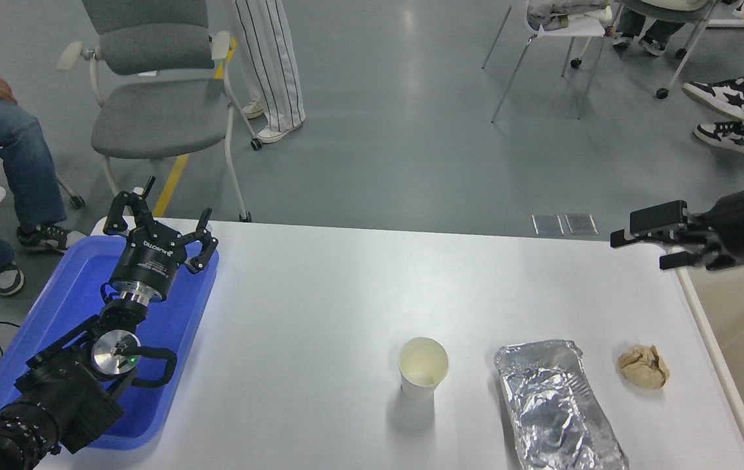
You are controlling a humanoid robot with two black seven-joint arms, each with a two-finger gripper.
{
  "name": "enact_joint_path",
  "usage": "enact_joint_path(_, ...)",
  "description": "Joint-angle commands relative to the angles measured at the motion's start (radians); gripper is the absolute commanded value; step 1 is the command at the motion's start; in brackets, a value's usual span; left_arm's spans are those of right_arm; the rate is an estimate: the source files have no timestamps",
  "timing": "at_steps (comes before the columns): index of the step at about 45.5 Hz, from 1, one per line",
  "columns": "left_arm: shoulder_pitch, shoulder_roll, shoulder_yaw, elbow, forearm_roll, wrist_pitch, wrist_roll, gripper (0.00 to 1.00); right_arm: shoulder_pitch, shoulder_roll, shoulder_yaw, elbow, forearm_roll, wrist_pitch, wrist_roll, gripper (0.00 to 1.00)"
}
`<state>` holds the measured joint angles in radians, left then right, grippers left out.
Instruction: Pick up paper cup place in dustbin
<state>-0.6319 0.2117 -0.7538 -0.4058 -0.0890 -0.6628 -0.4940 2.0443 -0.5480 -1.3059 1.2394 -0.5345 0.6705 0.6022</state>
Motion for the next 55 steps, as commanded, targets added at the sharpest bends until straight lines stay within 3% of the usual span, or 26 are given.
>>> enact_joint_path(1, 0.000, 0.000, -0.001, 0.001, -0.002, 0.000, 0.000, 1.00, 0.183, 0.143, -0.019, 0.063, -0.061, 0.115, -0.053, 1.00)
enact_joint_path(7, 0.001, 0.000, -0.001, 0.001, -0.002, 0.000, 0.000, 1.00, 0.257, 0.184, 0.004, 0.078, -0.038, 0.115, -0.209, 1.00)
enact_joint_path(12, 0.001, 0.000, -0.002, 0.001, -0.002, 0.000, 0.000, 1.00, 0.280, 0.194, 0.028, 0.080, 0.027, 0.115, -0.295, 1.00)
enact_joint_path(22, 0.001, 0.000, -0.004, 0.001, -0.002, 0.002, 0.000, 1.00, 0.271, 0.226, 0.053, 0.075, 0.087, 0.115, -0.325, 1.00)
enact_joint_path(27, 0.001, 0.000, -0.004, 0.001, -0.002, 0.002, 0.000, 1.00, 0.257, 0.299, 0.060, 0.068, 0.091, 0.115, -0.393, 1.00)
enact_joint_path(36, 0.000, 0.002, -0.002, -0.001, -0.002, 0.000, 0.000, 1.00, 0.267, 0.304, 0.054, 0.068, 0.174, 0.115, -0.481, 1.00)
enact_joint_path(55, 0.000, 0.000, -0.001, -0.001, -0.002, 0.000, 0.000, 1.00, 0.297, 0.304, 0.008, 0.135, 0.206, 0.115, -0.486, 1.00)
